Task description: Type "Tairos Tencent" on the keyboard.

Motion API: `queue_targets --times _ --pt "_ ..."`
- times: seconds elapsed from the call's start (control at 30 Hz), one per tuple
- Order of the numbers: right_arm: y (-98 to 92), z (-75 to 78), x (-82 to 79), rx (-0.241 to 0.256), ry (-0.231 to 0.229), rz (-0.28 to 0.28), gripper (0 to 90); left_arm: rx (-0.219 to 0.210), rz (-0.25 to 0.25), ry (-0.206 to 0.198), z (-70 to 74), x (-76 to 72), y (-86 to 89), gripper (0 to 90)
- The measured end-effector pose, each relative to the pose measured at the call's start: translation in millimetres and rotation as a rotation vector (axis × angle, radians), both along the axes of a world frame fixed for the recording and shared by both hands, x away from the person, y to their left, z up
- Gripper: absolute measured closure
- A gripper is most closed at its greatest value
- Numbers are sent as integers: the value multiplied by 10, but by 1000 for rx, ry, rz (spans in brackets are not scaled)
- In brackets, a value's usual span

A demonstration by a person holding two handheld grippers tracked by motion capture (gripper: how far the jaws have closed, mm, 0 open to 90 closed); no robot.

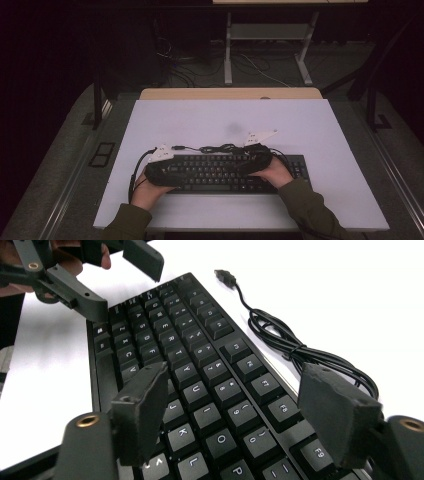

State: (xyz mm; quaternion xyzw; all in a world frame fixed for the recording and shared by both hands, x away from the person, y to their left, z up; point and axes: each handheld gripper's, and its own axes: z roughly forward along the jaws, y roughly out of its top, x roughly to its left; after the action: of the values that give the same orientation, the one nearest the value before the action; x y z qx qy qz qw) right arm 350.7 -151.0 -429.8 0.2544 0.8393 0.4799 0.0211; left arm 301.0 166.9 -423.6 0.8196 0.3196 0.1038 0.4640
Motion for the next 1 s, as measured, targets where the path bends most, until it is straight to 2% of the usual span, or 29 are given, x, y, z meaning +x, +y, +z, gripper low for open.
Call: queue_targets --times 0.23,0.4,0.5,0.7,1.0 --pt "-1 -8 8 6 -5 -3 242 -1 -6 10 12 -23 23 331" --pt "-8 1 7 7 -4 -3 239 -3 -17 19 15 -46 40 412" --pt "-12 4 10 8 -7 -4 239 -4 -22 31 2 -49 43 486" --pt "-9 4 8 6 -8 -4 237 1 -22 29 -2 -43 70 648" --pt "2 -2 4 3 -8 -2 237 26 -39 37 -27 -25 36 857"
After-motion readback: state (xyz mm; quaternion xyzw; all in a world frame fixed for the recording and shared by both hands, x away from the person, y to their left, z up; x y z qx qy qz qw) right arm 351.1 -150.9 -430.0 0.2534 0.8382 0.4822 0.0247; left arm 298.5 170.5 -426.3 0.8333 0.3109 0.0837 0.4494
